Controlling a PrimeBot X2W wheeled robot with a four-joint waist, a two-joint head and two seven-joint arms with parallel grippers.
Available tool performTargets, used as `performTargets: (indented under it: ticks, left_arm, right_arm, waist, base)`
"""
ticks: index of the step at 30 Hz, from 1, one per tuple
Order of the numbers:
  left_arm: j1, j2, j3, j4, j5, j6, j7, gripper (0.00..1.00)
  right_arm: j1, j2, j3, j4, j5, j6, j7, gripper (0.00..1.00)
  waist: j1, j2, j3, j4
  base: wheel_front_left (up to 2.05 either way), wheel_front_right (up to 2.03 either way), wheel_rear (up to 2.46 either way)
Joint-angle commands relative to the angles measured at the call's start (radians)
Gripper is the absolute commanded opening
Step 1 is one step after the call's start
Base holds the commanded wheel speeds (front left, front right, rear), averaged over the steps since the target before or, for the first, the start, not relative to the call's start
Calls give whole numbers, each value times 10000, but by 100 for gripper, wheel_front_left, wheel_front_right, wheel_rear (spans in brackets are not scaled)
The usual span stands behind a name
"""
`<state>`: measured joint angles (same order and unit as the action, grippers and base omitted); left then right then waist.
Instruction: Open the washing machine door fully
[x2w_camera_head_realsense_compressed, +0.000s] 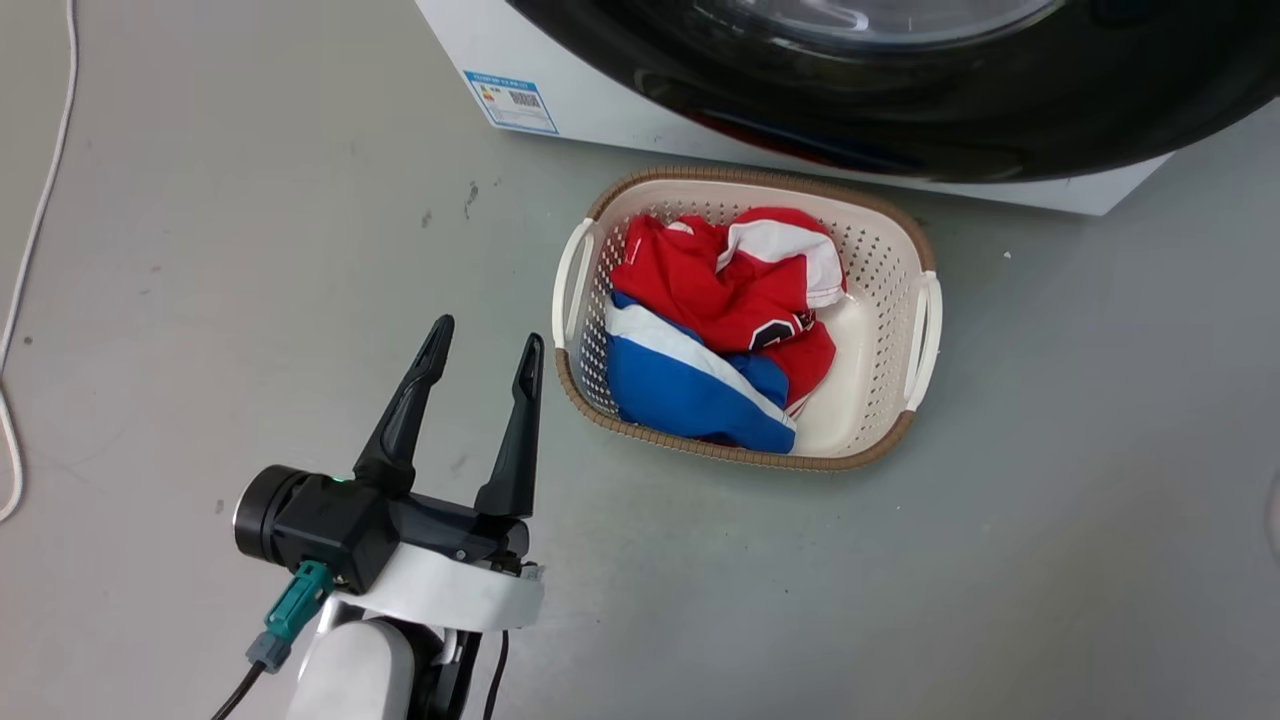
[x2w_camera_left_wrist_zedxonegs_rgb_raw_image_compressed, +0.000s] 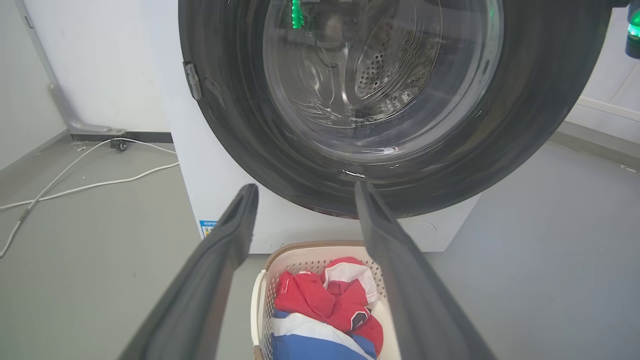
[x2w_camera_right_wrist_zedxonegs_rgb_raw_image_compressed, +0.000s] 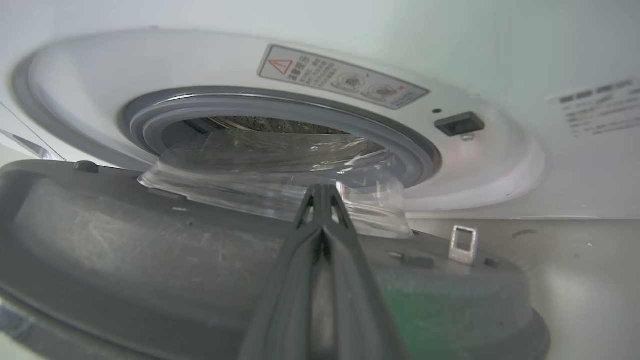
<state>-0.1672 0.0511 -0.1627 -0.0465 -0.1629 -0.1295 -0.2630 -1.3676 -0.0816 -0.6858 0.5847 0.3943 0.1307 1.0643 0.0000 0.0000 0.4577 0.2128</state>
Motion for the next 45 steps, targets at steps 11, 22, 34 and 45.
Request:
performTargets:
  ticks: [11, 22, 34, 45]
  left_arm:
    - [517, -11, -2, 242, 181, -7, -28, 100]
    - [1479, -12, 173, 350, 191, 104, -28, 100]
    - [2261, -12, 479, 353, 327, 97, -28, 100]
    - [2659, -11, 546, 435, 449, 46, -28, 100]
  right_arm:
    - [1889, 370, 744, -672, 697, 2, 675, 0]
    - [4164, 359, 1431, -932, 2743, 0, 897, 0]
    - [6253, 358, 2697, -122, 5580, 0, 57, 0]
    - [7951, 356, 5289, -430, 8199, 0, -461, 0]
  waist:
    - [0, 0, -1255, 196]
    - [0, 0, -2915, 532]
    - [0, 0, -4097, 1108]
    - [0, 0, -4665, 1805]
  base:
    - [0, 0, 0]
    - [0, 0, 0]
    - [0, 0, 0]
    - [0, 0, 0]
